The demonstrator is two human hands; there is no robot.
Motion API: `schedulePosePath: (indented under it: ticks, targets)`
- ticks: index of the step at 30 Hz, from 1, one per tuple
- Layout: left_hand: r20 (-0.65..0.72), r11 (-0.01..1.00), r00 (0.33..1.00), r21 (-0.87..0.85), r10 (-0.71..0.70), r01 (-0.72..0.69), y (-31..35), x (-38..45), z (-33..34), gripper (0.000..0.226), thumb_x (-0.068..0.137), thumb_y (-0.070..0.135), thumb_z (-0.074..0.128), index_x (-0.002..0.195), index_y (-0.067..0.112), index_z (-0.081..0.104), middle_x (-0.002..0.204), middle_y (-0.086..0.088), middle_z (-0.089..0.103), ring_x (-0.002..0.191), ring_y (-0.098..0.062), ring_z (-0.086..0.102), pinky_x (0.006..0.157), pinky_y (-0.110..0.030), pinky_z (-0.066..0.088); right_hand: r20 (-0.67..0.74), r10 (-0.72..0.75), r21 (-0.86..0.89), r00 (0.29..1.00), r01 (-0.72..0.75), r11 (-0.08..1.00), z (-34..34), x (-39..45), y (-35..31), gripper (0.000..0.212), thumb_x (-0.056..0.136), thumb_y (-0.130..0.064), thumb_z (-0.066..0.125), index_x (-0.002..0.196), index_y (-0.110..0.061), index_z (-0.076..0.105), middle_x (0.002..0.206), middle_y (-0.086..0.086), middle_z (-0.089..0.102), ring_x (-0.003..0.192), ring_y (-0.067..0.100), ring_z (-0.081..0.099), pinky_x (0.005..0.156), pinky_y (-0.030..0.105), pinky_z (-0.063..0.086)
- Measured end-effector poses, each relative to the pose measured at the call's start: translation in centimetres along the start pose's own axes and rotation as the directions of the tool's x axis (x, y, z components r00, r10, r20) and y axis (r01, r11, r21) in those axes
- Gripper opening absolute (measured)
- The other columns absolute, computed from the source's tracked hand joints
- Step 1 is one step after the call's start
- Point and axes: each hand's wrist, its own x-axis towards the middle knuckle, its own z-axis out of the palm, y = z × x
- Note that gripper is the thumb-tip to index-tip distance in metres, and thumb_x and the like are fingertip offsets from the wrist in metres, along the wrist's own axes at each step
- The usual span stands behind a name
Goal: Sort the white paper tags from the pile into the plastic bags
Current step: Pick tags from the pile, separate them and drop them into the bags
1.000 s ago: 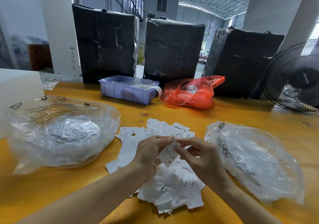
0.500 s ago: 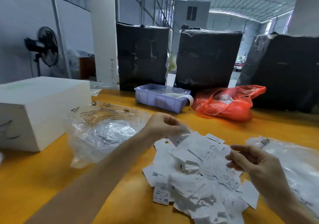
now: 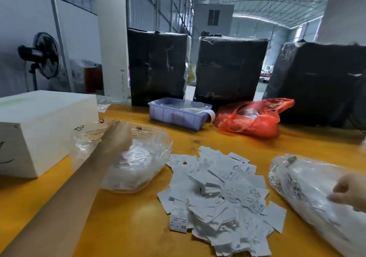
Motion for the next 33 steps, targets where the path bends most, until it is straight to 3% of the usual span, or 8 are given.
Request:
schedulePosePath:
  ticks: [2, 4, 11, 16, 19, 22, 28, 33]
  targets:
    - [-0.037, 0.991, 0.999, 0.132, -0.004, 0.009, 0.9, -0.4, 0.1, 0.019, 0.084, 0.001, 0.064, 0.103, 0.002, 0.060, 0.100, -0.013, 0.060, 0.094, -0.028, 0.057, 0.077, -0.038, 0.049, 0.033, -0.045, -0.115, 0.998, 0.048, 0.992, -0.1, -2.0, -1.5, 0.051, 0.066, -0.037, 0.084, 0.042, -0.020, 0.043, 0.042, -0.003, 0.033, 0.042, 0.013, 0.031, 0.051, 0.028, 0.024]
    - [-0.082, 0.987, 0.996, 0.158, 0.038, -0.025, 2.2, -0.8, 0.1, 0.024, 0.087, 0.015, 0.064, 0.109, 0.009, 0.058, 0.104, -0.011, 0.058, 0.096, -0.027, 0.055, 0.074, -0.035, 0.045, 0.016, -0.067, -0.073, 0.998, 0.068, 0.995, -0.5, -3.9, -2.8, 0.027, 0.072, -0.037, 0.080, 0.061, -0.020, 0.063, 0.060, -0.007, 0.056, 0.052, 0.007, 0.048, 0.053, 0.022, 0.034]
    - [-0.172, 0.782, 0.874, -0.394, 0.454, -0.484, 8.5, -5.9, 3.5, 0.016, 0.079, 0.017, 0.074, 0.093, 0.021, 0.068, 0.093, 0.002, 0.070, 0.080, -0.013, 0.062, 0.067, -0.026, 0.041, -0.088, 0.012, 0.169, 0.996, 0.003, 0.986, -0.2, -4.4, -3.8, 0.014, 0.085, -0.009, 0.067, 0.076, 0.000, 0.072, 0.081, 0.011, 0.073, 0.063, 0.011, 0.059, 0.065, 0.027, 0.049]
    - [-0.096, 0.590, 0.784, -0.605, 0.613, -0.535, 11.3, -9.5, 7.4, 0.021, 0.076, 0.006, 0.075, 0.076, 0.026, 0.069, 0.075, 0.013, 0.069, 0.072, 0.003, 0.064, 0.062, -0.011, 0.048, -0.276, 0.085, 0.528, 0.957, 0.077, 0.846, -0.6, -4.1, -3.6, 0.015, 0.086, -0.003, 0.063, 0.074, -0.001, 0.072, 0.078, 0.009, 0.072, 0.076, 0.023, 0.066, 0.071, 0.034, 0.053]
    - [-0.087, 0.532, 0.780, -0.685, 0.619, -0.498, 11.8, -10.3, 8.8, 0.021, 0.077, 0.004, 0.074, 0.074, 0.024, 0.070, 0.073, 0.007, 0.072, 0.071, 0.002, 0.066, 0.062, -0.010, 0.050, -0.217, 0.143, 0.896, 0.966, 0.139, 0.423, -1.1, -4.9, -5.0, 0.009, 0.087, -0.003, 0.064, 0.085, 0.004, 0.068, 0.071, 0.009, 0.071, 0.067, 0.022, 0.068, 0.065, 0.029, 0.057]
    - [-0.057, 0.465, 0.785, -0.778, 0.617, -0.422, 12.2, -11.0, 9.6, 0.009, 0.078, 0.014, 0.076, 0.075, 0.022, 0.072, 0.076, 0.008, 0.074, 0.070, -0.004, 0.068, 0.065, -0.018, 0.054, -0.108, 0.041, 0.987, 0.993, 0.102, 0.126, -1.4, -6.4, -7.9, 0.008, 0.084, -0.007, 0.064, 0.084, 0.000, 0.067, 0.070, 0.008, 0.073, 0.060, 0.017, 0.068, 0.059, 0.024, 0.057]
    - [0.262, 0.237, 0.709, -0.962, 0.655, 0.137, 13.3, -12.7, 9.0, 0.078, 0.050, 0.075, 0.072, 0.092, 0.010, 0.072, 0.093, -0.013, 0.073, 0.080, -0.023, 0.071, 0.064, -0.025, 0.056, 0.025, -0.326, 0.992, 0.945, 0.018, 0.126, 1.4, -10.4, -15.0, 0.021, 0.071, -0.024, 0.071, 0.077, -0.004, 0.067, 0.069, 0.011, 0.071, 0.056, 0.018, 0.066, 0.054, 0.025, 0.053]
    - [0.237, 0.164, 0.732, -0.971, 0.638, 0.172, 13.3, -13.1, 8.5, 0.033, 0.072, 0.038, 0.072, 0.086, 0.009, 0.077, 0.083, -0.015, 0.073, 0.075, -0.020, 0.071, 0.064, -0.020, 0.054, 0.018, -0.370, 0.978, 0.929, 0.061, 0.199, 3.4, -12.2, -17.2, 0.020, 0.087, -0.016, 0.064, 0.081, 0.003, 0.068, 0.069, 0.016, 0.065, 0.056, 0.020, 0.064, 0.053, 0.024, 0.053]
